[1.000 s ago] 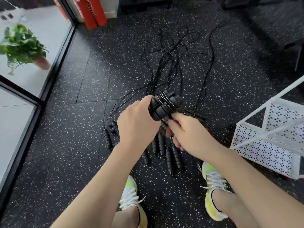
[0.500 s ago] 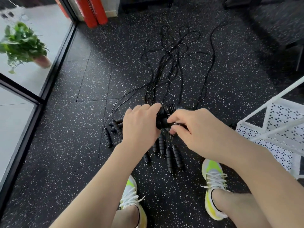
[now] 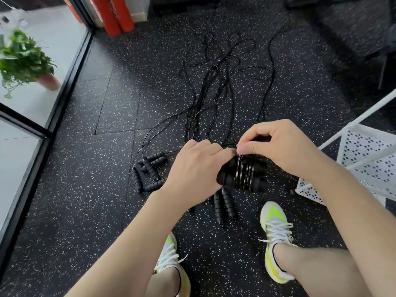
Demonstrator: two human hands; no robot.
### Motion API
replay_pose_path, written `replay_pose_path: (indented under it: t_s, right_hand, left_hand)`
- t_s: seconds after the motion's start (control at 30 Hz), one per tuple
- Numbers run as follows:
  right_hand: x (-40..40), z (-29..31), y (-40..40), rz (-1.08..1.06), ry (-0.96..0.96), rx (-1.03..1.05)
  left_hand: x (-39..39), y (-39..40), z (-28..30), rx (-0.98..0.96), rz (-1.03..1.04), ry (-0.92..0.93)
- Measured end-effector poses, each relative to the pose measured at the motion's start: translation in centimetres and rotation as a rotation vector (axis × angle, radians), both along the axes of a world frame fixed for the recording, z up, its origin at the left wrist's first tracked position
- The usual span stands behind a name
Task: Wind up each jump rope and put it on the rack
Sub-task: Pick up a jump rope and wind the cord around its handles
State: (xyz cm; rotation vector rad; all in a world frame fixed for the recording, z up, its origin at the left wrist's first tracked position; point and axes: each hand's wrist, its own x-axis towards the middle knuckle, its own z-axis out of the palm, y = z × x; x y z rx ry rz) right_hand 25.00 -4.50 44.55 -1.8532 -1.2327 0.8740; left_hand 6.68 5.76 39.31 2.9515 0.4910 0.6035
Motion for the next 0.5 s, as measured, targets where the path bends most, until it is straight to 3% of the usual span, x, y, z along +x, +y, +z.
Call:
replay_pose_path:
  t_s: [0.17,0.33,0.5]
  right_hand:
    - [0.7,-1.2,0.0,0.023,0.203,0.035]
    - [-1.0,-2.5,0.7,-0.101,0.601,0.070]
    - [-3.5,-4.0,1.2,-0.120,0.524,-0.025]
  left_hand:
    - [0.1,-0.2,0.0,-0.029,0.005,-0.082]
    - [0.0,-0.2,1.1,-0.222,0.145,-0.159]
    - [0.1,0.0,2.3,-0.306,0.399,-0.189]
